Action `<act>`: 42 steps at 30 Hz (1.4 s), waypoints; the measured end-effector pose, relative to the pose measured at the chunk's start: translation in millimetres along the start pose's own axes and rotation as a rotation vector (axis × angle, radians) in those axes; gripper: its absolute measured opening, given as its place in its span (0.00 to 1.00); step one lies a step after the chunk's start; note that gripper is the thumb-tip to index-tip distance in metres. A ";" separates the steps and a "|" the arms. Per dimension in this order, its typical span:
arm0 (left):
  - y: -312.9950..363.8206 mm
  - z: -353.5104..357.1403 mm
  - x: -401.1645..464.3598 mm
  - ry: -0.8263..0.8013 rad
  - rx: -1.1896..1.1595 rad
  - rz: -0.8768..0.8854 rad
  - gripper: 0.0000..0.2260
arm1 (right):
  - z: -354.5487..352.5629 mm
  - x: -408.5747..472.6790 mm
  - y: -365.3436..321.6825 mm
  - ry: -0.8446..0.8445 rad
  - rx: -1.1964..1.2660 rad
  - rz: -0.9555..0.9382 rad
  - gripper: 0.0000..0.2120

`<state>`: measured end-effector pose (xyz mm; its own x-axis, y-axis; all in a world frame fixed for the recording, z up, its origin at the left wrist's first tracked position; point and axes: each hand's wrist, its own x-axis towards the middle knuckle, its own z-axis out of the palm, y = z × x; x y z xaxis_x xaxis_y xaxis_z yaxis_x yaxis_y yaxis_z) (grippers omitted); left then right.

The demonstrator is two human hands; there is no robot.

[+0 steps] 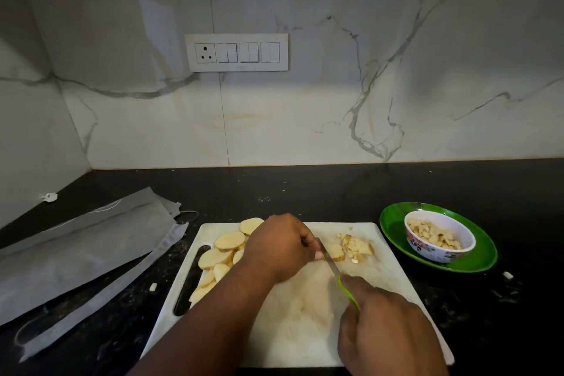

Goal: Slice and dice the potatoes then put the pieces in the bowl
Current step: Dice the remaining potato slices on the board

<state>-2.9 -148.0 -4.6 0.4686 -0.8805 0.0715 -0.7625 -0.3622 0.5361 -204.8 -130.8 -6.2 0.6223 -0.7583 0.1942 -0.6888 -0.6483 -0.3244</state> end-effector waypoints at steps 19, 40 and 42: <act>25.8 14.2 -7.1 0.119 0.450 0.080 0.33 | 0.0 10.3 35.4 0.369 0.224 0.251 0.21; 28.1 23.8 7.6 -0.091 0.273 0.288 0.16 | 6.2 12.8 52.1 0.347 0.557 0.213 0.18; 26.8 21.6 8.4 -0.086 0.199 0.287 0.14 | 5.8 12.8 51.9 0.340 0.550 0.210 0.18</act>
<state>-29.0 -171.7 -7.8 0.1896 -0.9745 0.1197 -0.9334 -0.1411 0.3299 -230.4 -173.7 -26.0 0.2828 -0.9019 0.3265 -0.4368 -0.4242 -0.7933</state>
